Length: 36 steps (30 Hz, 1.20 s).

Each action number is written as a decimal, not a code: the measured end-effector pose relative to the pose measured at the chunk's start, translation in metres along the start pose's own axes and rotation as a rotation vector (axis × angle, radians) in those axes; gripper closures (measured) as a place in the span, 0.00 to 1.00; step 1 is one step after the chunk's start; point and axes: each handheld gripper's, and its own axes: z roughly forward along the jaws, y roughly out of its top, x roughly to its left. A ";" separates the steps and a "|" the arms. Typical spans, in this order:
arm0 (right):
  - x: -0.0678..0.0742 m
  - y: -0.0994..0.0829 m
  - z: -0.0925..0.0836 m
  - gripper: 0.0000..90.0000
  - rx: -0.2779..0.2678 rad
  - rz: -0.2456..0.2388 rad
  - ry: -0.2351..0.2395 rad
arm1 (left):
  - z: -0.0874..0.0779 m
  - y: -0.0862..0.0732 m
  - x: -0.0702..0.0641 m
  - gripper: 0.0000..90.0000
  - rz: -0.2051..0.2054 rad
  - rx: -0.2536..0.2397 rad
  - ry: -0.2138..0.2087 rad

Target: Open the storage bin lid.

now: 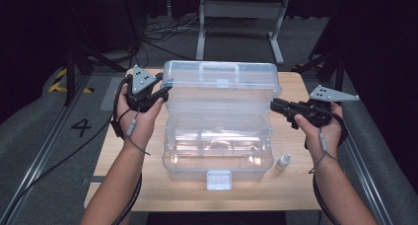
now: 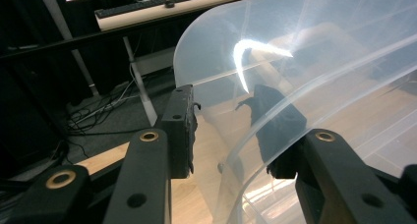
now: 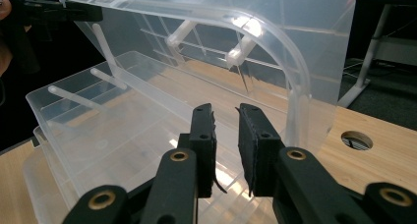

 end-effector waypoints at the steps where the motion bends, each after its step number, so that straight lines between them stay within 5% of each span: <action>1: 0.000 -0.001 -0.001 0.86 0.001 0.005 -0.003 | 0.001 0.000 0.001 0.69 -0.009 -0.001 -0.004; 8: -0.002 -0.007 -0.005 0.85 0.006 0.019 -0.015 | 0.005 0.002 0.003 0.65 -0.032 -0.020 -0.013; 19: -0.008 -0.016 -0.018 0.84 0.003 0.040 -0.041 | 0.013 0.008 0.002 0.72 -0.001 0.013 0.044; 36: -0.014 -0.026 -0.020 0.81 0.021 0.071 -0.040 | 0.028 0.010 0.017 0.79 -0.044 0.027 0.025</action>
